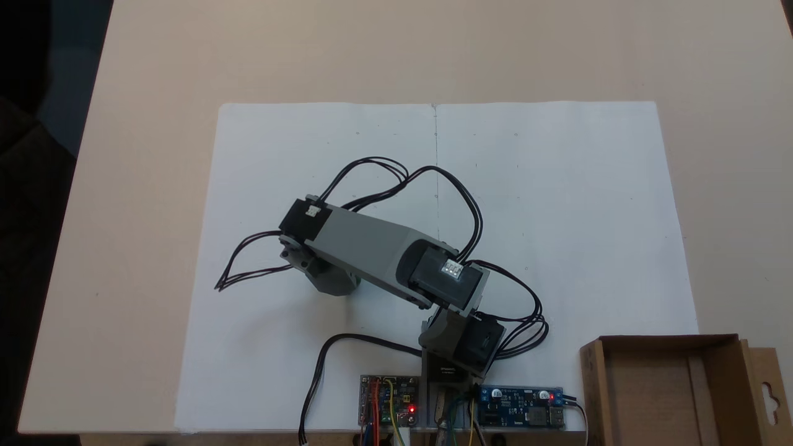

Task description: Grasp a green dice and put it in the bin.

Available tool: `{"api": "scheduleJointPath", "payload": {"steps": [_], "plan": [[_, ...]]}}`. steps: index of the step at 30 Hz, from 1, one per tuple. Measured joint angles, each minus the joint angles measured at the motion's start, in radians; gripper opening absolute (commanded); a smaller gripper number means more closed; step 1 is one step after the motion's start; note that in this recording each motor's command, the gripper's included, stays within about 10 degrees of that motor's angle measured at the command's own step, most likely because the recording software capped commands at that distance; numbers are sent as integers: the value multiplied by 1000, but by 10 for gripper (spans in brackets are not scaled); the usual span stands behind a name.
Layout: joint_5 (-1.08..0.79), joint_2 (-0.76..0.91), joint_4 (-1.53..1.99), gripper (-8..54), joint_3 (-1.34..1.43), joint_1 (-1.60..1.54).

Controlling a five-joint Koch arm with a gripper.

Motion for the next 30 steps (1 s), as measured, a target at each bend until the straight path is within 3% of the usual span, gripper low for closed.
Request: {"api": "scheduleJointPath", "payload": {"steps": [30], "plan": [[0, -78, -51, 403, 0, 14]]}}
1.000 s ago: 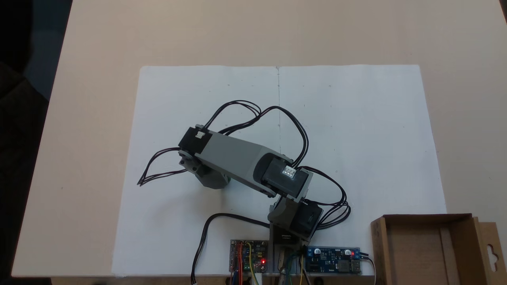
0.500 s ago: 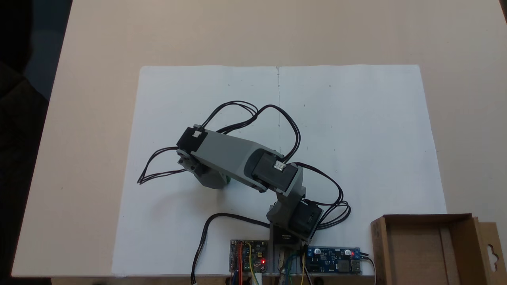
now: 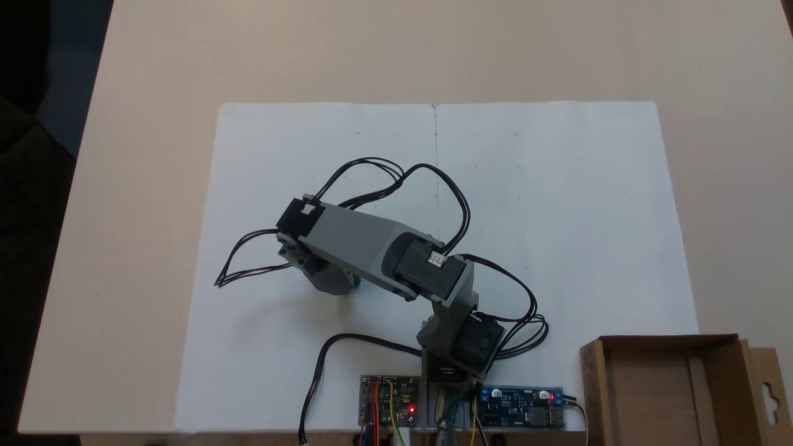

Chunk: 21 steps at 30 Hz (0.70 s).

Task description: Grasp a green dice and put it in the bin.

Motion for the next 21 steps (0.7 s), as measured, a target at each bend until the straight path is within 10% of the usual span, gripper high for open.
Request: {"api": "scheduleJointPath", "payload": {"steps": [21], "plan": [[0, -21, 0, 402, 0, 23]]}}
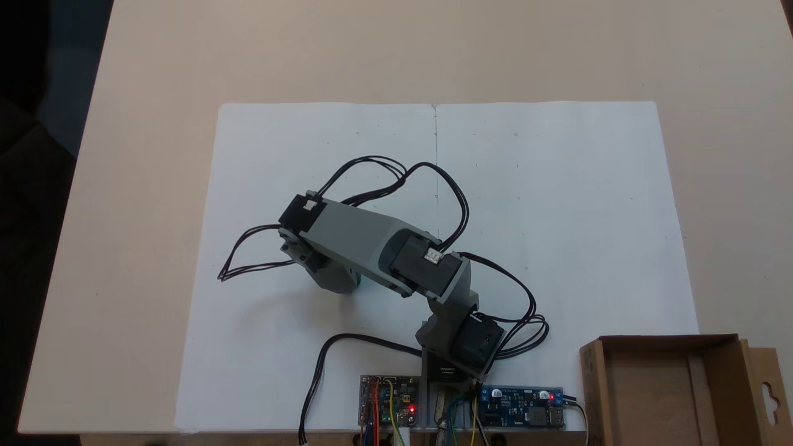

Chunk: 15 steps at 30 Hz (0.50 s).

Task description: Grasp a green dice and put it in the bin.

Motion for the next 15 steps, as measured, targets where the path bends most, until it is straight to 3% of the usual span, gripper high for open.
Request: {"api": "scheduleJointPath", "payload": {"steps": [4, 9, 12, 15], "plan": [[0, 0, 0, 340, 0, 0], [0, 0, 0, 321, 2, 0], [0, 0, 0, 238, 0, 0], [0, 0, 0, 216, 0, 0]]}}
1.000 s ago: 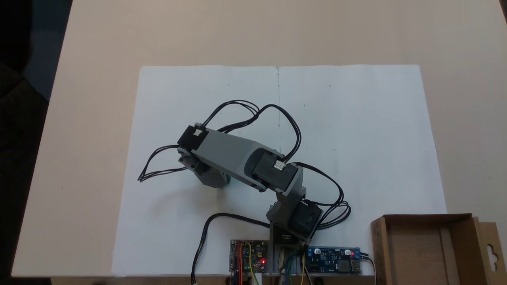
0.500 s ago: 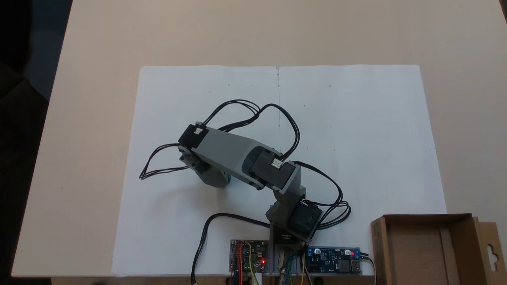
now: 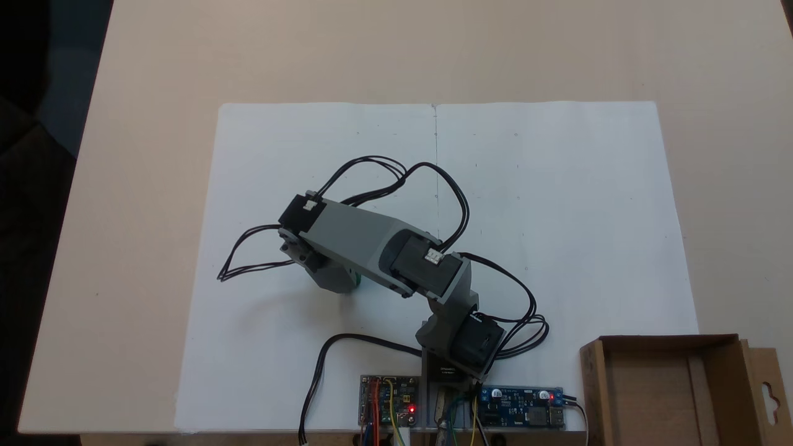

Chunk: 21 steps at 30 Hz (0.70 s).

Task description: Grasp a green dice and put it in the bin.

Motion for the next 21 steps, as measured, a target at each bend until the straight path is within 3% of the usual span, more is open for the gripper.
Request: {"api": "scheduleJointPath", "payload": {"steps": [3, 5, 21], "plan": [[0, -3, 0, 214, 0, 0], [0, -3, 0, 129, 0, 0], [0, 14, 2, 121, 2, 18]]}}
